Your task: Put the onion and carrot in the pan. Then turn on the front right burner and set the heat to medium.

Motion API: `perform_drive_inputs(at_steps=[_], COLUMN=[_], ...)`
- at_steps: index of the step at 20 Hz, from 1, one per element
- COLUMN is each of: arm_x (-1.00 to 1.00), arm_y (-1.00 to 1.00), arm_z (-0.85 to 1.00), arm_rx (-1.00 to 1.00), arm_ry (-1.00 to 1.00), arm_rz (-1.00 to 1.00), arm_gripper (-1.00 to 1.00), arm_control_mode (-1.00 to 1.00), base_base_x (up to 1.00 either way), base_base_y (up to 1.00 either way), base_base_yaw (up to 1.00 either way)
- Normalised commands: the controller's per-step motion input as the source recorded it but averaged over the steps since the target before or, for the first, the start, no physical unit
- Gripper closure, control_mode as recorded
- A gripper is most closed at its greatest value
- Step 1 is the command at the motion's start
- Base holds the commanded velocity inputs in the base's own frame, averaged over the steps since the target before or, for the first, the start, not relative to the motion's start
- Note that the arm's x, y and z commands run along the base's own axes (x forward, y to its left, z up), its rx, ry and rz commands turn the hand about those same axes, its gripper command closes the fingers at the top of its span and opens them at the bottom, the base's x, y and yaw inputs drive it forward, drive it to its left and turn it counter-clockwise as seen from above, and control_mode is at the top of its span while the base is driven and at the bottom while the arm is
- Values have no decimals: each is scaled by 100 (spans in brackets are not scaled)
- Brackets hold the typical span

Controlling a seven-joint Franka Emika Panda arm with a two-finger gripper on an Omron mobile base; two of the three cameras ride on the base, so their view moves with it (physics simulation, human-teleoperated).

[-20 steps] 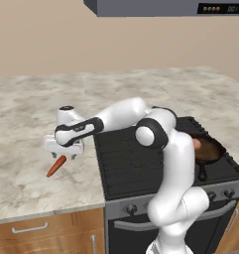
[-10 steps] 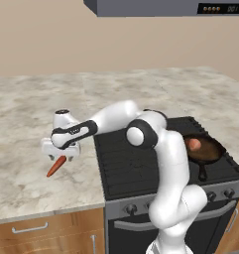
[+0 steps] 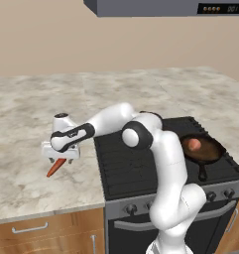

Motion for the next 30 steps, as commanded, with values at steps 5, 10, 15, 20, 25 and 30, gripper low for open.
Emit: perform_drive_inputs(at_steps=[5,10,15,20,25,30], arm_x=[3,1,-3,-3,-10,-18], arm_y=[9,3,-4,-21,-49,-77], arm_z=[-34,-27,-12,0,11,34], arm_rx=[-3,-4,0,0,0,10], arm_ry=[0,0,0,-8,-8,-6], arm_rz=[0,-1,-3,-5,-7,-10], arm_gripper=[100,100,100,100,100,100], arm_control_mode=[-100,-100,-100,-100,-100,-100], base_base_x=[0,0,0,0,0,0], base_base_y=[0,0,0,0,0,0], base_base_yaw=[0,0,0,0,0,0])
